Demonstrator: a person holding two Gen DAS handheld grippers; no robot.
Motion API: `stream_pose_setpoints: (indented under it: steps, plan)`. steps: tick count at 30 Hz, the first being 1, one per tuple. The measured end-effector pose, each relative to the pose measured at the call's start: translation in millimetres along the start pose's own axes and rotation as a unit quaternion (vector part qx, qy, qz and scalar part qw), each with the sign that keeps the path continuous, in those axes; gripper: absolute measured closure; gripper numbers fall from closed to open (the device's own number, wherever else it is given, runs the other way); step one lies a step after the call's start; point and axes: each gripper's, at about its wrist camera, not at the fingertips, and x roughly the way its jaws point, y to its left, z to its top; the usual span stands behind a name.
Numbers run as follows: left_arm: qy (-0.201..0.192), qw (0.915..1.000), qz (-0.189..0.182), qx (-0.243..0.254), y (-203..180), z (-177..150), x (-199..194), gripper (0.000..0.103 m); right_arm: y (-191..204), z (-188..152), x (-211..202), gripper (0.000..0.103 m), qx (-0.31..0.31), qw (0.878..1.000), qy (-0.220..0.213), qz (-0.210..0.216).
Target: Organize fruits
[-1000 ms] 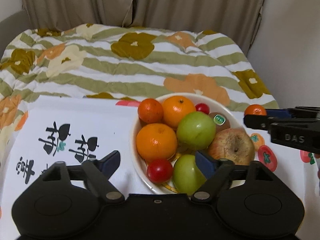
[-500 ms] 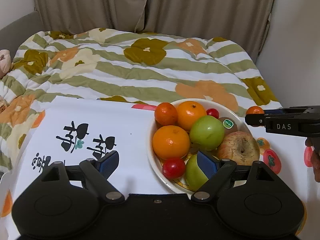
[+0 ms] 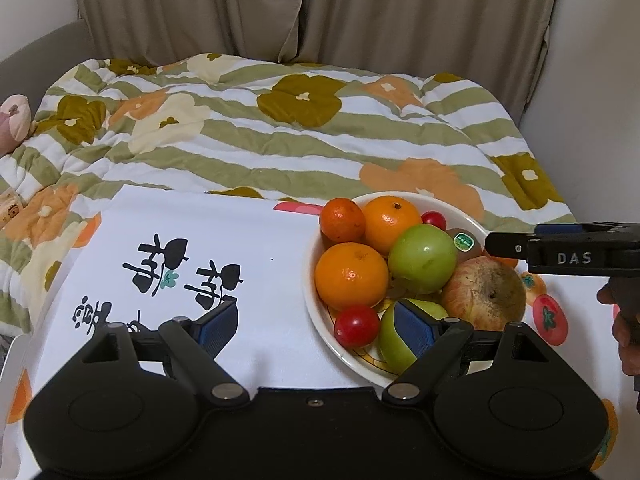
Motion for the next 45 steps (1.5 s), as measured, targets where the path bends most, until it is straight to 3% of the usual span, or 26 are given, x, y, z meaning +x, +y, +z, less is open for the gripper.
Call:
stream_pose_setpoints:
  steps: [13,30,39,45]
  plan:
    - [-0.066,0.9973,-0.029,0.018,5,-5,-60,0.014,37,-12,-86,0.005,0.007,0.998,-0.049,-0.028]
    - [-0.139,0.9857,-0.078,0.054,25,-55,-165,0.009,117,-84,-227,0.000,0.072,0.987,-0.104,-0.100]
    - [-0.151,0.9841,-0.061,0.070,44,-67,-201,0.000,155,-111,-266,0.000,0.077,0.978,-0.119,-0.151]
    - [-0.152,0.9841,-0.040,0.083,51,-73,-210,0.000,167,-121,-273,0.000,0.079,0.975,-0.107,-0.180]
